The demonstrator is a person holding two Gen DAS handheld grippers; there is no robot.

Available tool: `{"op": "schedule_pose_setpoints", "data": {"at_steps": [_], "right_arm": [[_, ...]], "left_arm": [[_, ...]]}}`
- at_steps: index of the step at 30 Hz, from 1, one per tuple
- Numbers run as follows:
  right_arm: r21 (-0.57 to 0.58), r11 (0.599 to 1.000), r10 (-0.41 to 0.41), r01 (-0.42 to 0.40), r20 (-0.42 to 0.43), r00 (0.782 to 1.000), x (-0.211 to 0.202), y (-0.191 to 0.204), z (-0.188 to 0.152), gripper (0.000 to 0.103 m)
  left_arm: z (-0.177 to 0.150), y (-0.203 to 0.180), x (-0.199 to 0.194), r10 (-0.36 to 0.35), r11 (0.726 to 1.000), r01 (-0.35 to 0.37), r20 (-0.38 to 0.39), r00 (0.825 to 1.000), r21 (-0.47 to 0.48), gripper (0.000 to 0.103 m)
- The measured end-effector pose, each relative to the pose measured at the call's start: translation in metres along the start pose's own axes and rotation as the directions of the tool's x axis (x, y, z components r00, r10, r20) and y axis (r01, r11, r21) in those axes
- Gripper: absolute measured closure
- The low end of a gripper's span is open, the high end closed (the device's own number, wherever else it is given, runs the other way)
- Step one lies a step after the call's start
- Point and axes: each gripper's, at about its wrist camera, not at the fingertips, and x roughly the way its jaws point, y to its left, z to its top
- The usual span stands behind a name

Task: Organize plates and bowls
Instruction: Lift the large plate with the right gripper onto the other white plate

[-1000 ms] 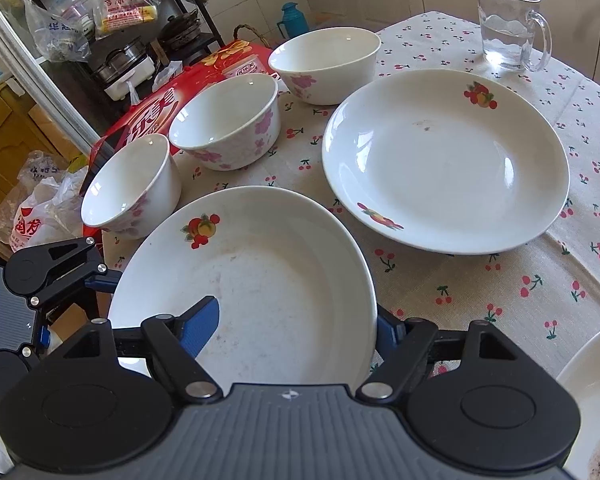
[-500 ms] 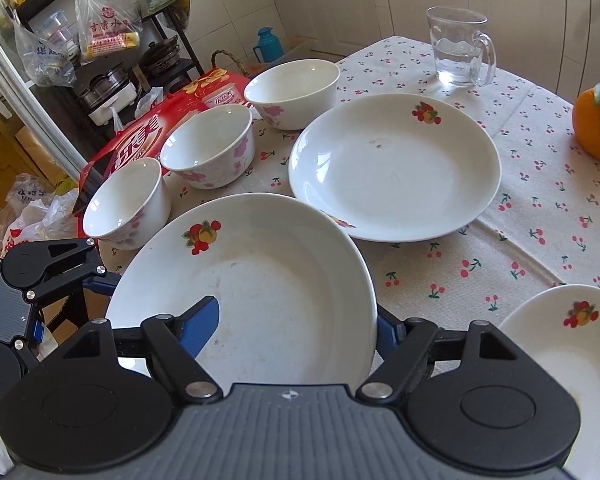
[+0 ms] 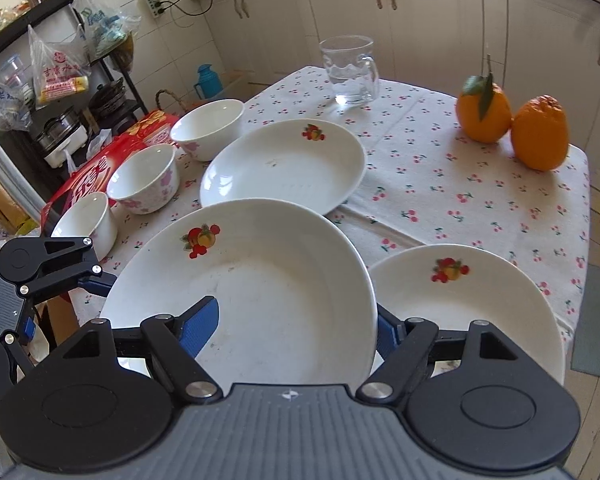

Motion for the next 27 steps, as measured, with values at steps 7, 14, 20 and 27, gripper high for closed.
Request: {"op": "schedule_pose_setpoints", "data": {"at_steps": [7, 14, 20, 27], "right_arm": [[0.073, 0.995, -0.071, 0.069, 0.019, 0.997, -0.014, -0.038, -0.014, 0.020], [0.126, 0.986, -0.112, 0.105, 0.045, 0.993, -0.020, -0.067, -0.020, 0.020], [0.153, 0.982, -0.124, 0.115, 0.049, 0.991, -0.019, -0.083, -0.024, 0.020], [0.181, 0.977, -0.126, 0.116, 0.048, 0.991, -0.015, -0.095, -0.030, 0.019]], "left_arm": [[0.025, -0.010, 0.032, -0.054, 0.998, 0.054, -0.004, 0.999, 0.037, 0.020], [0.042, -0.011, 0.058, -0.076, 0.996, 0.077, -0.014, 0.997, 0.053, 0.020], [0.048, -0.011, 0.072, -0.090, 0.995, 0.091, -0.034, 0.995, 0.045, 0.020], [0.052, -0.010, 0.079, -0.087, 0.995, 0.089, -0.043, 0.995, 0.046, 0.020]]}}
